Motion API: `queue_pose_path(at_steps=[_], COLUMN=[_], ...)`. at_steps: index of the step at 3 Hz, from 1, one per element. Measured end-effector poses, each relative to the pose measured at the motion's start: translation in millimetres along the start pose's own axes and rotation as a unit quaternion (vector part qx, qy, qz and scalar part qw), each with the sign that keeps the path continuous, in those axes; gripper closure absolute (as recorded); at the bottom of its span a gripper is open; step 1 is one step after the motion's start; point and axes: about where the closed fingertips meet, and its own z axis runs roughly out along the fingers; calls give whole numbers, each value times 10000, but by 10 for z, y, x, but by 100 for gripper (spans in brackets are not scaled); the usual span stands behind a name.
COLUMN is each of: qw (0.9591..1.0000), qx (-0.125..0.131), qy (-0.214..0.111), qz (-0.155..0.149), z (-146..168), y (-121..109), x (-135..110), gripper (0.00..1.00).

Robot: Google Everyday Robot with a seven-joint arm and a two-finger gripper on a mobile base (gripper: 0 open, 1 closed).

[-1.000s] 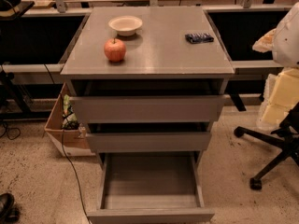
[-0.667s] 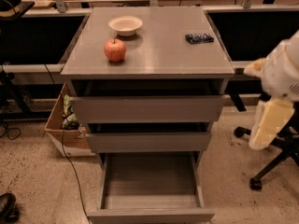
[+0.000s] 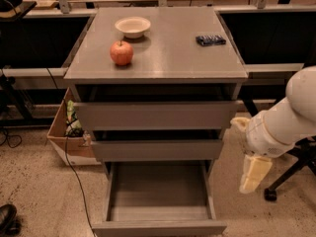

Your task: Close bottom drawer

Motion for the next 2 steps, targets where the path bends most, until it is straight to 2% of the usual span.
queue_pose_path(at_steps=[1, 2], qw=[9997, 9997], qx=[-210, -209], qy=[-106, -104], qz=[-100, -103], z=[640, 633], y=[142, 141], x=[48, 46], gripper=[0, 0])
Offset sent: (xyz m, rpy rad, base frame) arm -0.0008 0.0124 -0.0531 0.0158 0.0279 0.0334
